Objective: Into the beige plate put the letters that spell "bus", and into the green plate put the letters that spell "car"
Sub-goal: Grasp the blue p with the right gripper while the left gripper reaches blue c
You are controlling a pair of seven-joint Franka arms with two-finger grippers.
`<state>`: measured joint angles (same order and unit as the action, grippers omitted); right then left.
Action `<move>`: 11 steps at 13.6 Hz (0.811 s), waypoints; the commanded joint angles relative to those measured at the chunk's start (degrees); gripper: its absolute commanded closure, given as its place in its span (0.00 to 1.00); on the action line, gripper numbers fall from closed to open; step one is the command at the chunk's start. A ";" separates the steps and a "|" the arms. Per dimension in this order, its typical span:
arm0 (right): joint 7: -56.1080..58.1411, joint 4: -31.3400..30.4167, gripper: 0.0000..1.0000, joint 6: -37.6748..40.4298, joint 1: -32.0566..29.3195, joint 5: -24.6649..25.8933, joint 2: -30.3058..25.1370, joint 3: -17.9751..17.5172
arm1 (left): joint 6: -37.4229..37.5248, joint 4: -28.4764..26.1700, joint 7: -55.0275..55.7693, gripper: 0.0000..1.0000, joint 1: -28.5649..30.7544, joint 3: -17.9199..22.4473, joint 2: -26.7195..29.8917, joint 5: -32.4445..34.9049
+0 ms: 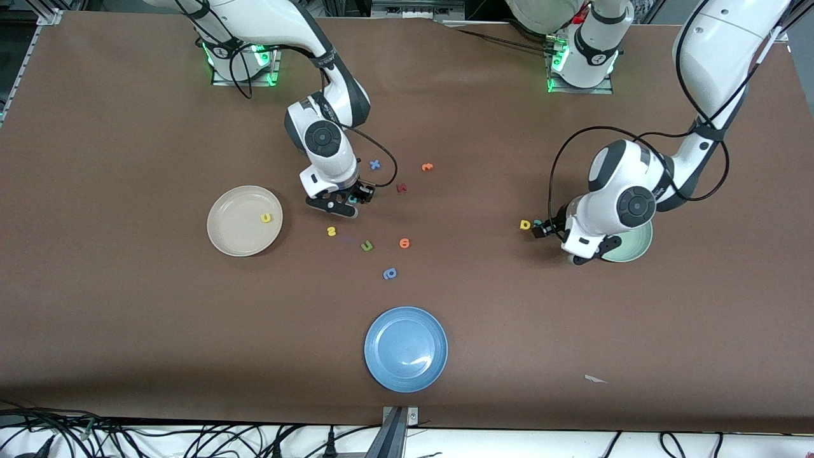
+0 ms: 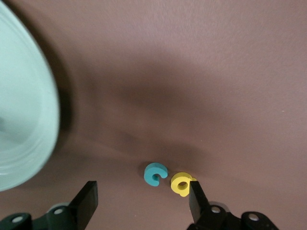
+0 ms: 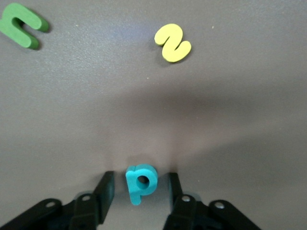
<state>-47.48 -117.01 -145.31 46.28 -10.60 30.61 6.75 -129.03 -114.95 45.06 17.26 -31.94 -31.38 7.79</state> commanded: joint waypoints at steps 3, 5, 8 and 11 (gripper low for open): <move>-0.07 -0.24 0.80 -1.03 1.00 0.76 0.07 0.72 | -4.12 -3.25 1.44 0.21 -0.47 0.30 -0.79 0.99; 0.80 0.03 0.84 -0.42 0.91 0.76 -0.63 1.51 | -4.13 -3.96 1.44 0.21 -0.21 0.21 -1.14 5.37; 9.30 1.34 0.83 10.53 0.91 6.01 -6.33 7.38 | -3.95 -4.14 0.47 0.21 -0.21 0.21 -1.23 5.83; 24.13 2.23 0.83 19.87 0.83 6.47 -8.46 16.25 | -3.95 -4.14 0.38 0.21 -0.30 0.21 -2.02 6.18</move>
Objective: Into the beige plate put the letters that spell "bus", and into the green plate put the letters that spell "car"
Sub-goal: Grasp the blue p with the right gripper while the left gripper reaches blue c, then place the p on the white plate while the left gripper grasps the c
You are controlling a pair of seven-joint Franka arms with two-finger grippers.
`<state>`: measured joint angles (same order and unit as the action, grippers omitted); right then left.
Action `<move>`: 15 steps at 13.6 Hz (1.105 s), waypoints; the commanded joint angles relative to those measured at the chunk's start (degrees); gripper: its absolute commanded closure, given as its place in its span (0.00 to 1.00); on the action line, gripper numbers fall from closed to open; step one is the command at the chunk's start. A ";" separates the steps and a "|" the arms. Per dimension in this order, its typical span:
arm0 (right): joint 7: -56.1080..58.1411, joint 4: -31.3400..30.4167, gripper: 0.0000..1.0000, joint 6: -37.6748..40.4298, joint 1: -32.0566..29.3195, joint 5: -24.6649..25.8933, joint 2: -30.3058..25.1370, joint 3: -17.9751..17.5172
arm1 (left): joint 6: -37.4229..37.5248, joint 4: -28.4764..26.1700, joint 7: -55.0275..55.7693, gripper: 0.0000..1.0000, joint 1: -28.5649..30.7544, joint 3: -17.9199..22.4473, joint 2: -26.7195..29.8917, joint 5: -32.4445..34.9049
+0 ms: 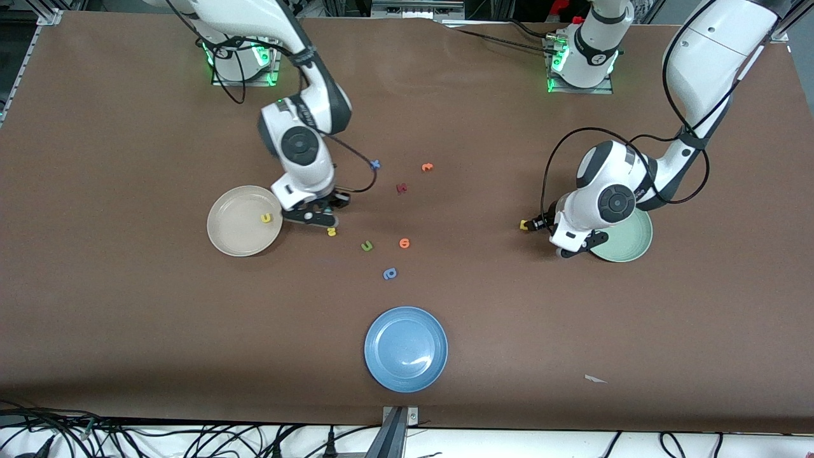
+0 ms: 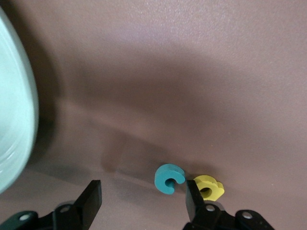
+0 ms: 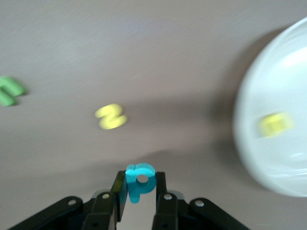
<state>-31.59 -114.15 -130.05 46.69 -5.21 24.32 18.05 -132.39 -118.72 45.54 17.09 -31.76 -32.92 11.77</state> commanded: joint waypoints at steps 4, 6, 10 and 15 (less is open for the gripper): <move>21.83 -3.18 0.83 5.16 -0.19 0.72 -2.26 12.71 | -0.59 -1.07 -0.10 0.28 -0.13 0.03 -0.74 3.35; 22.00 -3.62 0.83 4.90 -2.64 0.72 -1.21 12.71 | -0.67 -1.07 -0.01 0.30 -0.13 0.03 -1.01 3.35; 21.92 -4.24 0.79 3.40 -5.02 0.02 4.06 12.62 | -0.67 -0.89 0.52 0.66 -0.22 -0.06 -1.01 3.26; 21.74 -2.67 0.00 5.93 -4.94 -1.74 3.37 12.10 | -0.50 -0.46 0.43 0.79 -0.13 -0.06 -0.92 3.26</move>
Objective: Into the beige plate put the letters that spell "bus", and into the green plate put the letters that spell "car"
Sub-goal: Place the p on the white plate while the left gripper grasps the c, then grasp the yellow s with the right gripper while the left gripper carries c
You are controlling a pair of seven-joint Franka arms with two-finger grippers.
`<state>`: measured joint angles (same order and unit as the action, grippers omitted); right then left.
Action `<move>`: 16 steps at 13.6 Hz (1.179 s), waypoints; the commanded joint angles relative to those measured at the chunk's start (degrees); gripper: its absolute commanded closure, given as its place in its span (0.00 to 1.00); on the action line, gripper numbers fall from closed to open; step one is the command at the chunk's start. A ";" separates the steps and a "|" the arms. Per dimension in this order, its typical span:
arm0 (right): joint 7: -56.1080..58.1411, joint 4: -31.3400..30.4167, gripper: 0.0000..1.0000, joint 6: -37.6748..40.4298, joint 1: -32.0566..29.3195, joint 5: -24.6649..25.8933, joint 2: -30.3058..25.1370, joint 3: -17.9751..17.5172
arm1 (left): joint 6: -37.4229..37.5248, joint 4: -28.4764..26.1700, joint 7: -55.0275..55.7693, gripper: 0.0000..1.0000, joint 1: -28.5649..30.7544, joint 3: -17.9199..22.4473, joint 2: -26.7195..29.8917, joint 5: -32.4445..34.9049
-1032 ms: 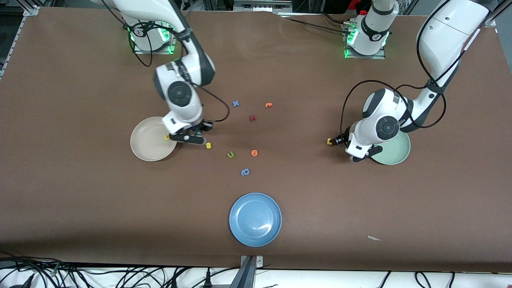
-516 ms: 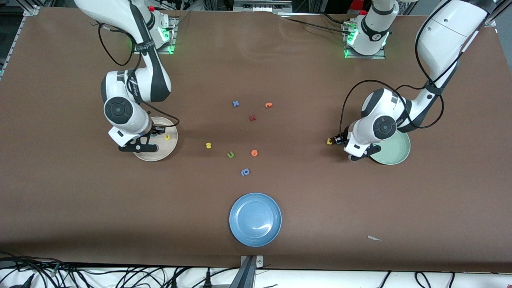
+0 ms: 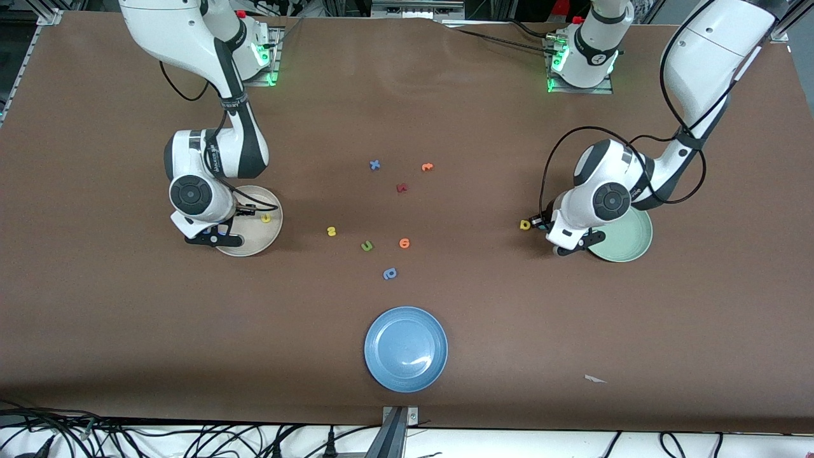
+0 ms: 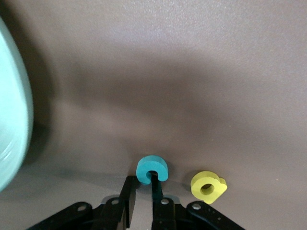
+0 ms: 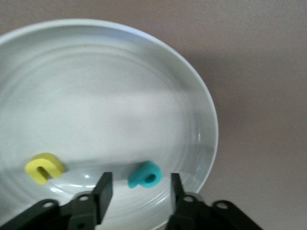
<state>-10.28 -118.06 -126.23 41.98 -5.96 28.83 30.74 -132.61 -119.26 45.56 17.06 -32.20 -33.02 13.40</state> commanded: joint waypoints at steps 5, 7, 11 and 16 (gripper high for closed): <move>-0.44 10.38 0.00 6.09 0.12 -6.67 -1.06 -4.11 | -0.11 0.43 0.14 0.50 0.43 0.55 -0.73 1.63; -0.62 14.07 0.01 6.17 0.30 -14.31 0.52 -4.46 | -0.11 1.48 0.75 0.50 0.35 0.56 -0.73 1.63; -2.28 14.97 0.31 -0.39 2.30 -17.33 2.72 -9.38 | -0.46 2.79 1.54 0.51 0.34 0.64 -0.90 1.54; -2.73 14.27 0.50 -6.48 5.57 -15.05 7.03 -9.56 | -0.63 3.77 3.48 0.51 -0.01 0.82 -2.22 1.63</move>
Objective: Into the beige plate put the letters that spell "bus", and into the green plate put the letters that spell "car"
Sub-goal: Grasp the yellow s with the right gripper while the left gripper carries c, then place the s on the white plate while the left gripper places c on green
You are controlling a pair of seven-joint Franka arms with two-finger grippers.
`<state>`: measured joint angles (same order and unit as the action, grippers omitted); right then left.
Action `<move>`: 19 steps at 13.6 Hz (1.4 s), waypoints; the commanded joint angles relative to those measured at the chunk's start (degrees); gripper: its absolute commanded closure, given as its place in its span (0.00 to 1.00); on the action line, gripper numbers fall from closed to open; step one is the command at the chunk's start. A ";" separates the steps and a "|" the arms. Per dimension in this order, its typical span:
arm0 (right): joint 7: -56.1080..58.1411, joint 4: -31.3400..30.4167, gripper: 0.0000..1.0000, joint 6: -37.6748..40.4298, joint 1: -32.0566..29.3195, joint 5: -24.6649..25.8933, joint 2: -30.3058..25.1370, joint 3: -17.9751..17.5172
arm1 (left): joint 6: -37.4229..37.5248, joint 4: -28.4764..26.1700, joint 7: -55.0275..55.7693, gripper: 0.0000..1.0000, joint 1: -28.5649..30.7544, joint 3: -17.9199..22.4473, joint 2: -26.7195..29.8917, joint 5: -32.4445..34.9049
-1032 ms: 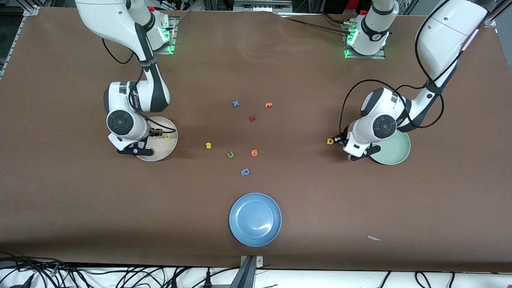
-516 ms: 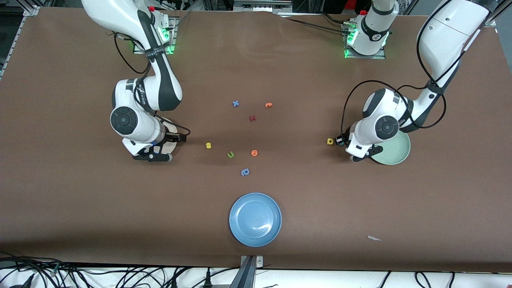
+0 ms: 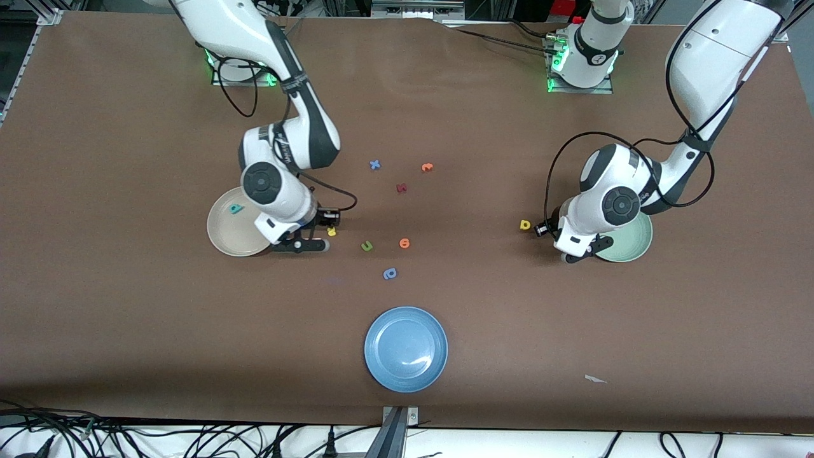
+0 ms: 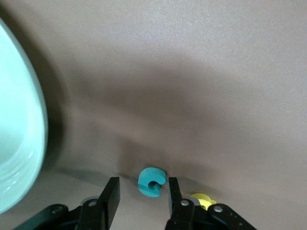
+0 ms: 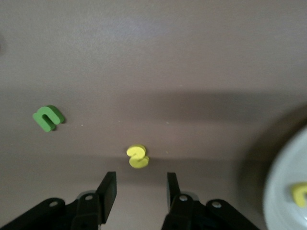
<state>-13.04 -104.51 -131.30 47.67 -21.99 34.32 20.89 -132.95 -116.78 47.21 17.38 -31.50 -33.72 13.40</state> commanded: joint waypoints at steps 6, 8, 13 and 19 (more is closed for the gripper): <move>-0.49 0.71 0.52 -4.57 1.45 0.28 3.55 0.03 | -0.20 1.29 2.18 0.57 -0.60 0.30 -2.13 1.63; -0.58 0.71 0.52 -5.46 2.07 0.19 4.17 0.03 | -0.20 1.29 2.18 0.69 -0.60 0.30 -2.22 1.63; -0.41 0.53 0.57 -5.55 2.16 0.28 4.87 0.03 | 0.15 1.55 2.01 0.84 -0.51 0.30 -1.96 1.63; 0.03 0.53 0.96 -5.29 2.25 0.63 4.96 0.11 | 17.85 9.44 -5.89 0.84 1.51 -0.05 1.91 0.58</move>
<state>-13.02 -104.49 -136.43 49.52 -21.84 38.60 20.95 -123.30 -111.32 45.08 18.23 -31.44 -33.44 13.42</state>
